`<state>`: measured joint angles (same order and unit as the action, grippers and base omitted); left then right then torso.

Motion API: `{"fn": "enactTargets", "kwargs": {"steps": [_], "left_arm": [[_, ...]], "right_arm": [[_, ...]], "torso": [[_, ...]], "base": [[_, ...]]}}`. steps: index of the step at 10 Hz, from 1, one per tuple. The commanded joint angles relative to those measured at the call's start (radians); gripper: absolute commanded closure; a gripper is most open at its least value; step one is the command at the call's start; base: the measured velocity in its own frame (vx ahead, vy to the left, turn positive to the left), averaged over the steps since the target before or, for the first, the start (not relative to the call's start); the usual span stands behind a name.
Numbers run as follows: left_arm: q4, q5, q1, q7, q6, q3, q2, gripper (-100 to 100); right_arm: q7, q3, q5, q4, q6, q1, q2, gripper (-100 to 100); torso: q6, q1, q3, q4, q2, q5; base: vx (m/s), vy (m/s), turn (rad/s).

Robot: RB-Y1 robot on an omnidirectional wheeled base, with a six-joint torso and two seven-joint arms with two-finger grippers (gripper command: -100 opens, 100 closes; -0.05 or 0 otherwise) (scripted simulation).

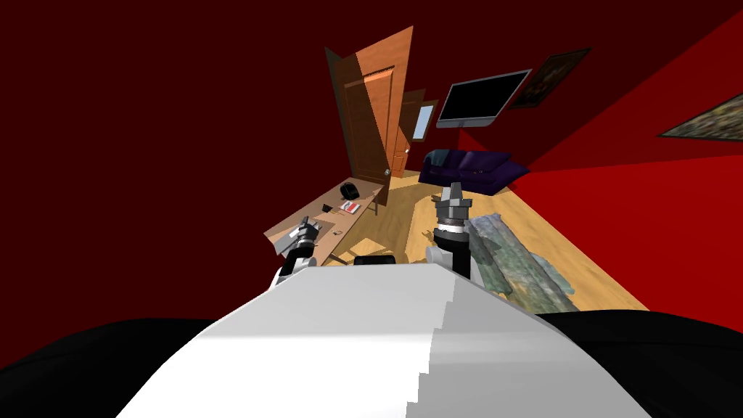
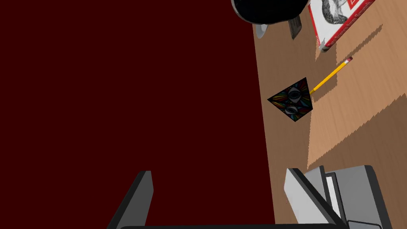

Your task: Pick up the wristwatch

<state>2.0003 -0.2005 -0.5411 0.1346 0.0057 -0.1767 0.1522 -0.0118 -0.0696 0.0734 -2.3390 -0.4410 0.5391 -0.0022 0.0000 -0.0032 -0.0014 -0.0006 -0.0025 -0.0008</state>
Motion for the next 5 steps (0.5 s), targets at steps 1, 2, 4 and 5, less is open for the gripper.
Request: {"fn": "enactTargets", "kwargs": {"steps": [1, 2, 4, 5], "left_arm": [[-0.026, -0.018, 0.000, 0.017, 0.043, -0.011, -0.011, -100], [-0.026, -0.018, 0.000, 0.017, 0.043, -0.011, -0.011, -100], [-0.063, -0.040, 0.004, 0.038, 0.090, -0.026, -0.018, -100], [-0.081, -0.050, 0.008, 0.047, 0.112, -0.033, -0.022, -100]], "right_arm": [[0.000, 0.000, 0.000, 0.000, 0.000, 0.000, 0.000, 0], [0.000, 0.000, 0.000, 0.000, 0.000, 0.000, 0.000, 0], [0.000, 0.000, 0.000, 0.000, 0.000, 0.000, 0.000, 0], [0.000, 0.000, 0.000, 0.000, 0.000, 0.000, 0.000, 0]], "torso": [[0.000, 0.000, 0.000, 0.000, 0.000, 0.000], [0.000, 0.000, 0.000, 0.000, 0.000, 0.000], [0.000, 0.002, 0.000, 0.000, 0.000, 0.000], [0.000, 0.001, 0.000, 0.000, 0.000, 0.000]], "base": [[0.038, -0.044, 0.061], [0.026, -0.029, 0.021], [0.025, -0.026, 0.039], [0.035, -0.037, 0.056]]}}
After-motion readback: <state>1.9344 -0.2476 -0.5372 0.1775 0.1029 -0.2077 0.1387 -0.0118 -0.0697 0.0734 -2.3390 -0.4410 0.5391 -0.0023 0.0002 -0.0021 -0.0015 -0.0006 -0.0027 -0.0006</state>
